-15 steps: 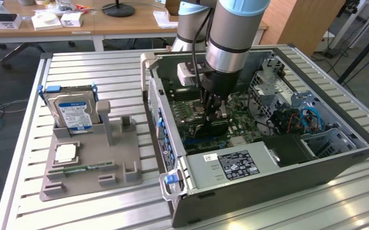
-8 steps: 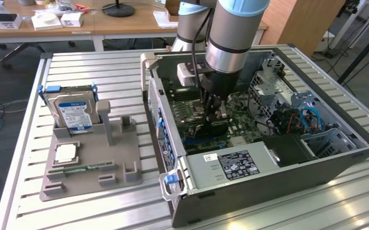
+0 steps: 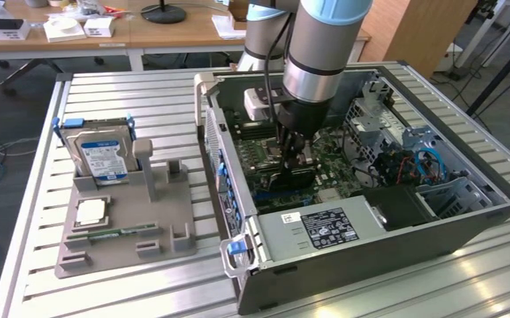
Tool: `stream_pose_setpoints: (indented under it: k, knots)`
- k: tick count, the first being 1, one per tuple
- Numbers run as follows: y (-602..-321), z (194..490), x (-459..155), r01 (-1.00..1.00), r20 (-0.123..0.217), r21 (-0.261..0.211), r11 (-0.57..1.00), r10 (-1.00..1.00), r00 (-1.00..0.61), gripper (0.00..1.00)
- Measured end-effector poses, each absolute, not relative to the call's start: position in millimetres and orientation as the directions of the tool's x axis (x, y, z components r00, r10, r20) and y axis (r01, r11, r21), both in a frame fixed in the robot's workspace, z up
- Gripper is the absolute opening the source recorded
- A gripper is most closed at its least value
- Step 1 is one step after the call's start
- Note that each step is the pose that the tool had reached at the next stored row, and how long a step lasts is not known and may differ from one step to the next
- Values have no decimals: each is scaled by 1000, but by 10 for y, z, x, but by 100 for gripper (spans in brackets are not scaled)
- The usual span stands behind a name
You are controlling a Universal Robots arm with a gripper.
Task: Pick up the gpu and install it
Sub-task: 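Press down on the gpu until it lock into place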
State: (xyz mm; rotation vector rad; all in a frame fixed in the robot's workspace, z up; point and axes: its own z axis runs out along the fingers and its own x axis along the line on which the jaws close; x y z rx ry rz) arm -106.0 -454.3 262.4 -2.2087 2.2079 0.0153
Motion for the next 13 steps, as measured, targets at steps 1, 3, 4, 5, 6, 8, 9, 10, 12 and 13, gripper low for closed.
stream_pose_setpoints:
  k: [1, 3, 4, 5, 6, 8, 9, 10, 12, 13]
  knots:
    - [-4543, 2623, -1063, -1000, -20, -6, 0, -1000, 0, 10]
    - [-4543, 2611, -1070, -1000, -20, -6, 0, -1000, 0, 10]
    - [-4543, 2611, -1071, -1000, -20, -6, 0, -1000, 0, 10]
    - [-4543, 2611, -1071, -1000, -20, -6, 0, -1000, 0, 10]
    - [-4543, 2610, -1071, -1000, -20, -6, 0, -1000, 0, 10]
    - [-4543, 2608, -1071, -1000, -20, -6, 0, -1000, 0, 10]
    - [-4543, 2609, -1071, -1000, -20, -6, 0, -1000, 0, 10]
    - [-4543, 2609, -1071, -1000, -20, -6, 0, -1000, 0, 10]
    - [-4543, 2609, -1071, -1000, -20, -6, 0, -1000, 0, 10]
    - [-4543, 2609, -1071, -1000, -20, -6, 0, -1000, 0, 10]
